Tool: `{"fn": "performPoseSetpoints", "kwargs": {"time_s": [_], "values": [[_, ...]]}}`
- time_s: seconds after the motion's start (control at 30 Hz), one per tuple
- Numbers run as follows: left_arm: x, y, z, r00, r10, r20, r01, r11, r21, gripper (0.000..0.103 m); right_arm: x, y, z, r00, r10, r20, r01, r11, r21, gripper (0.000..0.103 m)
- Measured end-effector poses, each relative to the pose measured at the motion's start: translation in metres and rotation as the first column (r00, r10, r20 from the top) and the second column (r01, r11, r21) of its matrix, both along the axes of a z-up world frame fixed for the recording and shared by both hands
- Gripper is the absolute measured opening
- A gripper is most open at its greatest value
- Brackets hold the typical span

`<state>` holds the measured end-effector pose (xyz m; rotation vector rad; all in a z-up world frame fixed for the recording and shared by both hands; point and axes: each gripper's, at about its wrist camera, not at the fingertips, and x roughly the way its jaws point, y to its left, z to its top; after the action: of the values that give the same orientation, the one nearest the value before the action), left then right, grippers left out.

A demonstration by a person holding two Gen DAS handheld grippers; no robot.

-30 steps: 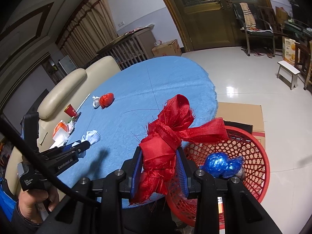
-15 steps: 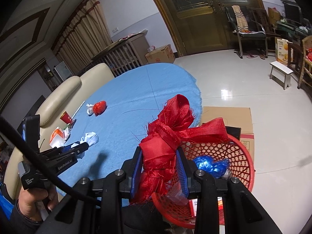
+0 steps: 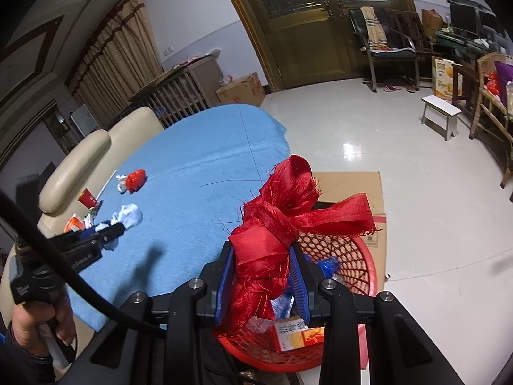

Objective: Collect trash
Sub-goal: 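Open the right gripper, dropping the red ribbon into the basket, then lower the white face mask into the red basket and open the left gripper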

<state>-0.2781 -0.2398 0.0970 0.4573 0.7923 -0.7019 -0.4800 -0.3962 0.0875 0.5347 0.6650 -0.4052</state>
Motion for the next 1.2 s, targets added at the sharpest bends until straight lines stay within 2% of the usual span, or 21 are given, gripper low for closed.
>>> {"fn": "performPoseSetpoints", "kwargs": {"time_s": [0.4,0.63,0.87,0.9,0.93,0.97,1.2], "values": [[-0.034,-0.04,-0.005,0.993,-0.121,-0.003,0.121,0.992,0.024,0.026,-0.01,-0.02,-0.032,0.998,-0.031,-0.063,0.035,0.997,0.067,0.036],[-0.043,-0.053,-0.007,0.988,-0.156,-0.002,0.156,0.987,0.041,0.026,-0.01,-0.029,-0.052,0.994,-0.031,-0.107,0.042,0.993,0.106,0.036],[-0.051,-0.062,-0.011,0.984,-0.178,-0.001,0.178,0.982,0.057,0.026,-0.008,-0.031,-0.061,0.992,-0.019,-0.126,0.032,0.994,0.107,0.039],[-0.052,-0.063,-0.011,0.984,-0.18,-0.001,0.18,0.982,0.058,0.026,-0.006,-0.031,-0.063,0.99,-0.021,-0.136,0.036,0.993,0.108,0.044],[-0.053,-0.064,-0.011,0.983,-0.182,-0.002,0.182,0.982,0.059,0.026,-0.006,-0.032,-0.064,0.99,-0.023,-0.142,0.039,0.993,0.113,0.054],[-0.054,-0.065,-0.012,0.983,-0.183,-0.001,0.183,0.981,0.06,0.026,-0.006,-0.033,-0.065,0.989,-0.028,-0.144,0.045,0.992,0.119,0.072],[-0.054,-0.068,-0.015,0.982,-0.189,-0.008,0.189,0.98,0.069,0.026,-0.014,-0.035,-0.055,0.993,-0.044,-0.107,0.056,0.992,0.111,0.073]]}}
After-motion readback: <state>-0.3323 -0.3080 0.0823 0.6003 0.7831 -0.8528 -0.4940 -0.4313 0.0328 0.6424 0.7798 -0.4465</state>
